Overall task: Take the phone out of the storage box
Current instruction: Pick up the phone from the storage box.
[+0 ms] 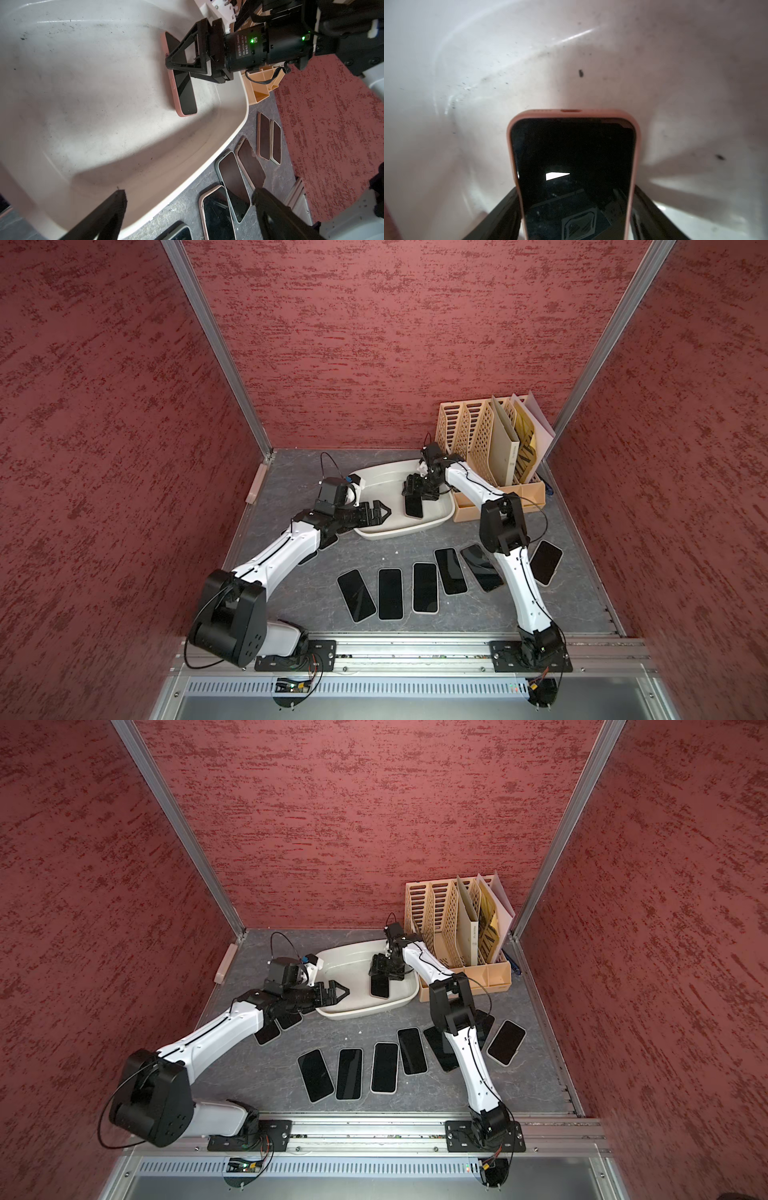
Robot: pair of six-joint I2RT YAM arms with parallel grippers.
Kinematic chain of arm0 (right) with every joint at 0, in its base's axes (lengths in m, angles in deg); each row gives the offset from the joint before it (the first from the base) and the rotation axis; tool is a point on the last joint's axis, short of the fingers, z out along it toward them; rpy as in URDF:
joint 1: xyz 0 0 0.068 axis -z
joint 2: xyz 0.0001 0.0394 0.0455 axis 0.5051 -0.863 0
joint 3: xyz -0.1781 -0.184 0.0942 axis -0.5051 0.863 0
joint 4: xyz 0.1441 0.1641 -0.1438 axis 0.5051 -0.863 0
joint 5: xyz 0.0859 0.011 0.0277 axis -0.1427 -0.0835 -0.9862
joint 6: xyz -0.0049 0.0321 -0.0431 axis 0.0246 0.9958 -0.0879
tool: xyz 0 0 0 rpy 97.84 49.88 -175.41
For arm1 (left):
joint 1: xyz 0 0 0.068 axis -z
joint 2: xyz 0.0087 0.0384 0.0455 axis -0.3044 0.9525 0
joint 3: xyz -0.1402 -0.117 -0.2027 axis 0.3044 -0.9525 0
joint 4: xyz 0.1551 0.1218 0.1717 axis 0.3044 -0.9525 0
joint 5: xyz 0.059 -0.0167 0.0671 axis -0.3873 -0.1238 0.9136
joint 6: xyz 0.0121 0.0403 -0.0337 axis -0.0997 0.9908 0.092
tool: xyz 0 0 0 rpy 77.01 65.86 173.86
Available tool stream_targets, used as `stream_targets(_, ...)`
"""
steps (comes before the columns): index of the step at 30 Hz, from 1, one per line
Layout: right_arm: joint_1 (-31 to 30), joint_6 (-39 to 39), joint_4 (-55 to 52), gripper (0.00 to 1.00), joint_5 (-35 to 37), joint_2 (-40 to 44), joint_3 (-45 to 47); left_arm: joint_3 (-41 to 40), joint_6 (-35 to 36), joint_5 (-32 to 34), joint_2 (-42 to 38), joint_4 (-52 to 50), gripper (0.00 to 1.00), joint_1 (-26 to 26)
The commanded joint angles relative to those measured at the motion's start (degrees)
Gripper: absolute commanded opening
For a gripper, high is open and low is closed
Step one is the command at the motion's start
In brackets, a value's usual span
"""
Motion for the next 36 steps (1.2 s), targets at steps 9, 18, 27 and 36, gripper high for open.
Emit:
stream_targets(9,-0.25,11.71,14.16,0.60,-11.17,13.36,7.87,16.37,1.67,0.24,14.86,-2.70,0.93,1.94)
stream_targets(18,-2.04,11.04,12.78,0.61,-10.87,20.18,11.30,24.23,0.92,0.32,21.25,-5.67,0.62,3.92)
stream_targets(27,-4.15,11.73,15.43,0.64,-10.69,24.51,18.42,21.34,-2.83,-2.42,18.74,-1.86,0.00,3.75)
stream_targets(36,-4.17,12.88,18.26,0.98,-5.89,29.97,21.62,10.53,-9.07,-8.03,5.93,1.53,0.00,-4.81)
